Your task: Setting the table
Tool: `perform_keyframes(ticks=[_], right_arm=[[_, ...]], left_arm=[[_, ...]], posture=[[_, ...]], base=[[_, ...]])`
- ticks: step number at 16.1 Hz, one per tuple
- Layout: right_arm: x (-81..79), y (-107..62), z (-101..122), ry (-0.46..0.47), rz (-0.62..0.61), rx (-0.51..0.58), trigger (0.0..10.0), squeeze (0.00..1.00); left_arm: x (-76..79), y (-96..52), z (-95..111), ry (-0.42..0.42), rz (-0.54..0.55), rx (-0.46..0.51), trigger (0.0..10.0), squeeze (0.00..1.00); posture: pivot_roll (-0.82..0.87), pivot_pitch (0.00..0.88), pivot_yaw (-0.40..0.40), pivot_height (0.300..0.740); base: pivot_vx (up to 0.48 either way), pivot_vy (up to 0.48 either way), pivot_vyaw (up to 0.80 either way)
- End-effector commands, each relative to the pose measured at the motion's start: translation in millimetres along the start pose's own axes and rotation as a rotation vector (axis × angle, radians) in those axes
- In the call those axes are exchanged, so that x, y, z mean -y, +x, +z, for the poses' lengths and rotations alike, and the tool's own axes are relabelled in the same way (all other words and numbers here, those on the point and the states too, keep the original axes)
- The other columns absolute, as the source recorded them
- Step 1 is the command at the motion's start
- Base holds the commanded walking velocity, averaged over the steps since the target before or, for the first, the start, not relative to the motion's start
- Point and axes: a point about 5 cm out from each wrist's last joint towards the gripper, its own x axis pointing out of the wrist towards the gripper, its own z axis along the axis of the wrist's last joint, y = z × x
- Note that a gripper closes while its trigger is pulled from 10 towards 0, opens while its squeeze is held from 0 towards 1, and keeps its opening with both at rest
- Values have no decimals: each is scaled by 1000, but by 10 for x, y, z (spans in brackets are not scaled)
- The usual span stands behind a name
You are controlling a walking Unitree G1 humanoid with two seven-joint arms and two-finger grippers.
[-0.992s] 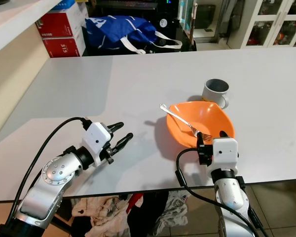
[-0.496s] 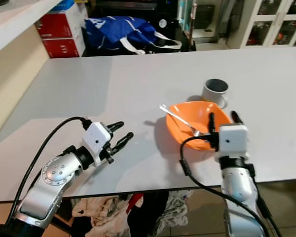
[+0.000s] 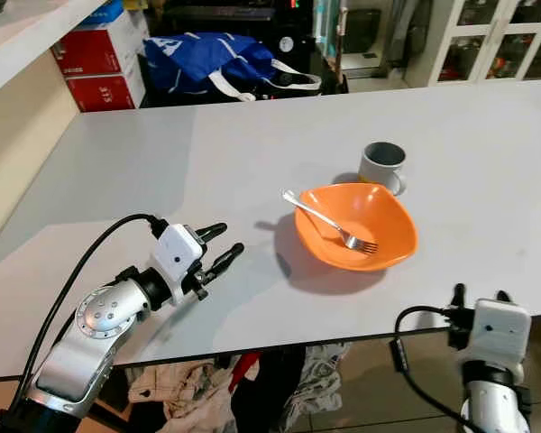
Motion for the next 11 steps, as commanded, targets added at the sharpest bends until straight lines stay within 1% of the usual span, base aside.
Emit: perform_keyframes(ticks=[1, 2, 5, 8, 11], right_arm=[[-116, -15, 72, 22, 59, 41, 0, 0], [-228, 12, 98, 49, 90, 45, 0, 0], [-405, 84, 132, 74, 156, 52, 0, 0], [-502, 166, 138, 78, 186, 58, 0, 0], [-525, 192, 118, 69, 189, 48, 0, 0]], left_arm=[[-3, 2, -24, -4, -8, -9, 10000, 0], [-2, 13, -20, -4, -10, -7, 10000, 0], [-15, 10, -14, -2, -8, -7, 10000, 0], [-55, -25, -7, 5, 4, -12, 10000, 0], [-70, -49, -9, 9, 9, -17, 10000, 0]], posture=[[-57, 0, 85, 740], [-57, 0, 87, 740], [-42, 0, 87, 740], [-16, 0, 85, 740], [-6, 0, 83, 740]], base=[[0, 0, 0], [0, 0, 0], [0, 0, 0], [0, 0, 0], [0, 0, 0]])
